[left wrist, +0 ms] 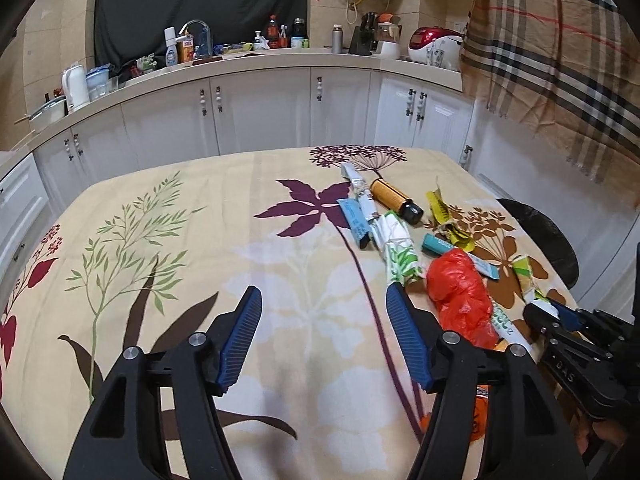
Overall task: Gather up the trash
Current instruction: 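Return both tools to the table and grasp the yellow-green wrapper with the right gripper, then grasp the red plastic bag with the left gripper while the right carries the wrapper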
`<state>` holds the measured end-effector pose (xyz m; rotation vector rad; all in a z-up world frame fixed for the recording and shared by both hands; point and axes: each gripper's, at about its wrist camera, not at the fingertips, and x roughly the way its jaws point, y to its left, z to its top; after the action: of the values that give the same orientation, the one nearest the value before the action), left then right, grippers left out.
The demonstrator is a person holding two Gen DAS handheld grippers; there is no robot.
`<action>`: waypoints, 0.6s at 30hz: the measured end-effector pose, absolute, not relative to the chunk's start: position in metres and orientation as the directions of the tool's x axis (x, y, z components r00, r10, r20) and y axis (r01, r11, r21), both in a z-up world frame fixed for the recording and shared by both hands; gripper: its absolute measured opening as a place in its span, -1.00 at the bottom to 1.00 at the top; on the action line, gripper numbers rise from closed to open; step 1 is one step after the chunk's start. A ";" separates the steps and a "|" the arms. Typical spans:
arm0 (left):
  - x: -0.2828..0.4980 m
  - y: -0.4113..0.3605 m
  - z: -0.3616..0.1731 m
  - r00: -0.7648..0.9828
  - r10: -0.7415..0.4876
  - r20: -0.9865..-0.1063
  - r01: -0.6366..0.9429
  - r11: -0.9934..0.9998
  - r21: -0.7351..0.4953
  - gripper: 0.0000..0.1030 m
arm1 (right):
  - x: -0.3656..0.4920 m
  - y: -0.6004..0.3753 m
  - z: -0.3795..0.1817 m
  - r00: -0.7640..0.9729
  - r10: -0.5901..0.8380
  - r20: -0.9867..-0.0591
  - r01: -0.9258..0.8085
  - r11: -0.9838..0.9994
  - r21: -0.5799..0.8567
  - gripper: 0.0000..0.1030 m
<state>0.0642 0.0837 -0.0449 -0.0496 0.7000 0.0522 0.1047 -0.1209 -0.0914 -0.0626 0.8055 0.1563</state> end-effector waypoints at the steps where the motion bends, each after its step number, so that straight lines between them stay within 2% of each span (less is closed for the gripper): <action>1: 0.065 0.081 -0.045 0.764 0.027 -0.645 -0.060 0.998 -0.030 0.26 | 0.105 -0.121 -0.091 0.681 0.117 -0.723 -0.163 0.987 0.005 -0.58; 18: 0.080 0.026 -0.050 0.733 -0.081 -0.675 0.072 0.997 -0.041 0.27 | 0.090 -0.149 -0.070 0.752 0.111 -0.650 -0.126 0.992 0.023 -0.61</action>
<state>0.0798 0.0258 -0.0500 -0.0122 0.7429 -0.0838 0.0895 -0.1485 -0.0698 -0.0229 0.7077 0.1294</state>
